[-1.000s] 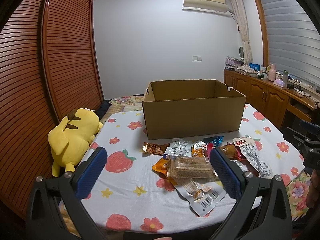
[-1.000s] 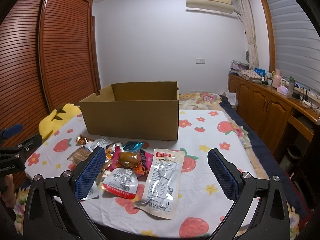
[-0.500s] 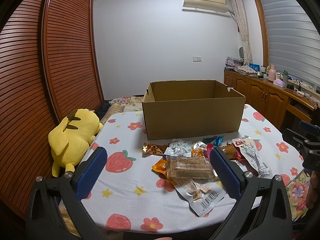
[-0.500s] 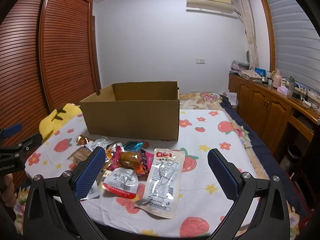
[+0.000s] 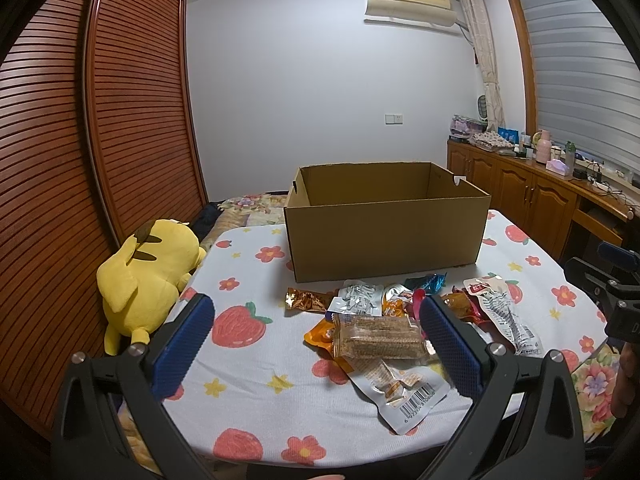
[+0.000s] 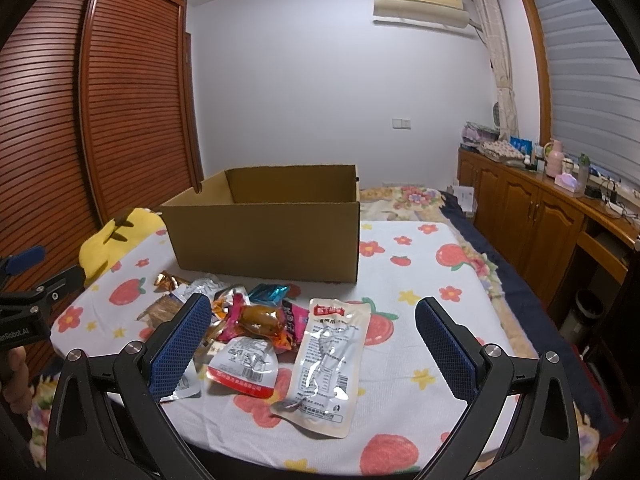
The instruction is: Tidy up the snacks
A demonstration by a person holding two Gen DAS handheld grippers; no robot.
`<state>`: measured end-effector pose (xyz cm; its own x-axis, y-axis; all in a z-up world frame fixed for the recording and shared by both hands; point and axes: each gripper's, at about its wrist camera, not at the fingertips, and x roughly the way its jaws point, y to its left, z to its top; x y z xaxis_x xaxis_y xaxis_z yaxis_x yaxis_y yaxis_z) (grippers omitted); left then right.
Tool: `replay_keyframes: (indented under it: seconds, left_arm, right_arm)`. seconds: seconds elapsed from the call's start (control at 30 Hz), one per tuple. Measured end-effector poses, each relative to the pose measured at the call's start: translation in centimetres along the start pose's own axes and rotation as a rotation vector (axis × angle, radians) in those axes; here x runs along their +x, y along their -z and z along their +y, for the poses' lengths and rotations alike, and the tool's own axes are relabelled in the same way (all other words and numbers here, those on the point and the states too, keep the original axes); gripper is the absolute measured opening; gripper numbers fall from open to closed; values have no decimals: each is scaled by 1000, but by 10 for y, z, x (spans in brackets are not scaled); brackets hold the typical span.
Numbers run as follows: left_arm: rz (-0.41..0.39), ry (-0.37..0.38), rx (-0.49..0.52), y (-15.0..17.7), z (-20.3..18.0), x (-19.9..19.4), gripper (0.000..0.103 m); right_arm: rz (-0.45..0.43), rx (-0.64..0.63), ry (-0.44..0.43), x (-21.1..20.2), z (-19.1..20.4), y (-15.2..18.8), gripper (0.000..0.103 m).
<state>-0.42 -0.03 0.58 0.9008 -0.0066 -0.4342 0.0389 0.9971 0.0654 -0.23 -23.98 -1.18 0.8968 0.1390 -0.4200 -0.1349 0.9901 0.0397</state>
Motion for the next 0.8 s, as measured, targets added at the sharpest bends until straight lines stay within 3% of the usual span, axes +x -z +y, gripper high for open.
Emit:
replay_keyframes:
  seconds: [0.47,0.8]
  left_arm:
    - [4,3,0,-1,-2,0,103]
    - [82,47,-14,17,-2,26,103]
  right_arm:
    - [3,2,-6,2,0,4,103]
    - [59,-4,-13,17,-5,13,103]
